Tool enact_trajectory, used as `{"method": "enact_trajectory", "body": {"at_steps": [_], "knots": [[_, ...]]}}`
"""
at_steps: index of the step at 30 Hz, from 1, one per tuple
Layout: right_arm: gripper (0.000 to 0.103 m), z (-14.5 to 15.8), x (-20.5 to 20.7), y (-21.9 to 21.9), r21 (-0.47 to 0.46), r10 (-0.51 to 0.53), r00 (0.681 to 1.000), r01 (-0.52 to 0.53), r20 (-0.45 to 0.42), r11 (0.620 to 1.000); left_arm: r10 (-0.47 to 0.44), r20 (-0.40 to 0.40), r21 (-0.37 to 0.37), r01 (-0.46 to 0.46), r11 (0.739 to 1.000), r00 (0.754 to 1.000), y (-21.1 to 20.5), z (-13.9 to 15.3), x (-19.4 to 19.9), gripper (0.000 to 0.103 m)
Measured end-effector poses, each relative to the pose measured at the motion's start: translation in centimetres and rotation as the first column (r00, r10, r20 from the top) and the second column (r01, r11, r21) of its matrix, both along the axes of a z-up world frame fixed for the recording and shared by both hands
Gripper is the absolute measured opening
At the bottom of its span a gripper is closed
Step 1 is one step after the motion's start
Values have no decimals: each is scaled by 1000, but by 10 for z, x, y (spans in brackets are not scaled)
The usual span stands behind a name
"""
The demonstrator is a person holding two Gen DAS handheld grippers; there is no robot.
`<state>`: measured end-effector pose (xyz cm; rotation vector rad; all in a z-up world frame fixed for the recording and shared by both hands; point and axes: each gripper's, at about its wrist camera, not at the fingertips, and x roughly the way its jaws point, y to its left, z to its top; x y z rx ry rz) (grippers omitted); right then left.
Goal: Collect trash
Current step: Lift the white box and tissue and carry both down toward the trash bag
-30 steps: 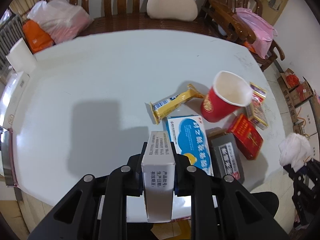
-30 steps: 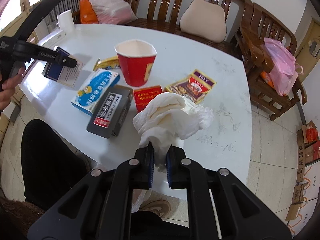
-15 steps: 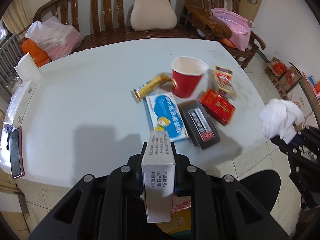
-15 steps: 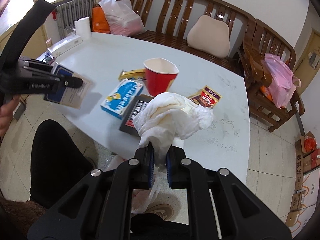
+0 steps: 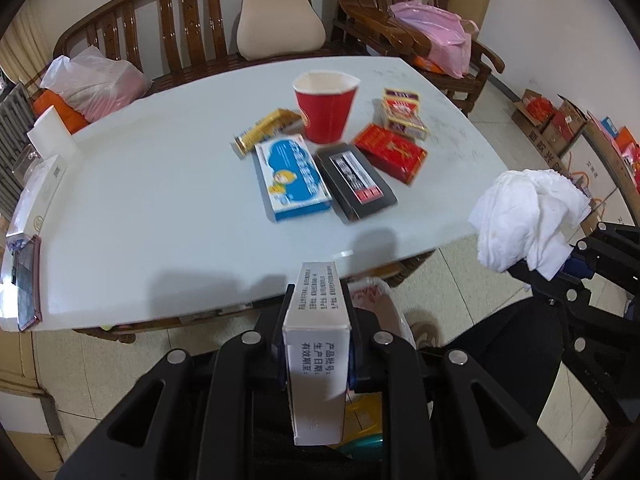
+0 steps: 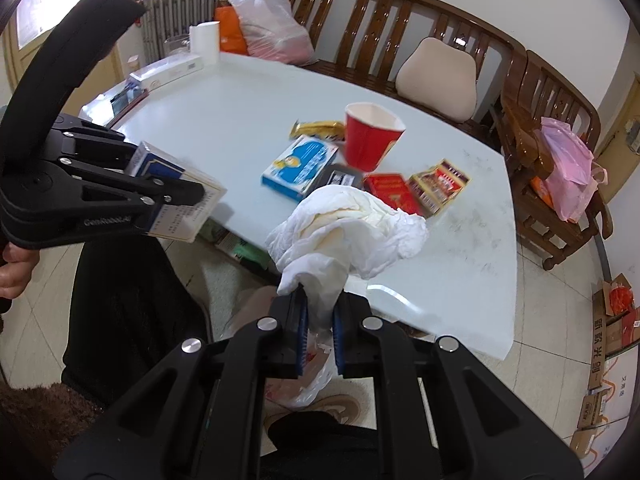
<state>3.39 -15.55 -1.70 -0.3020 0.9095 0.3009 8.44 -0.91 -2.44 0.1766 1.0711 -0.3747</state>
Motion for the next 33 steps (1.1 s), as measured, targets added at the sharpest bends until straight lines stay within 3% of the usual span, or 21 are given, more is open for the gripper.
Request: {"method": "enact_trajectory", "body": {"at_steps": [16, 29, 33], "knots": [[11, -49, -31, 7, 17, -12, 996, 14, -84, 1000, -51, -40, 39, 53, 998, 998, -14, -62, -36, 20], [11, -96, -30, 1, 30, -52, 988, 57, -147, 998, -99, -83, -16, 98, 995, 992, -21, -112, -47, 20], [11, -115, -26, 3, 15, -61, 985, 64, -159, 998, -101, -134, -27, 98, 995, 986, -25, -136, -43, 20]]}}
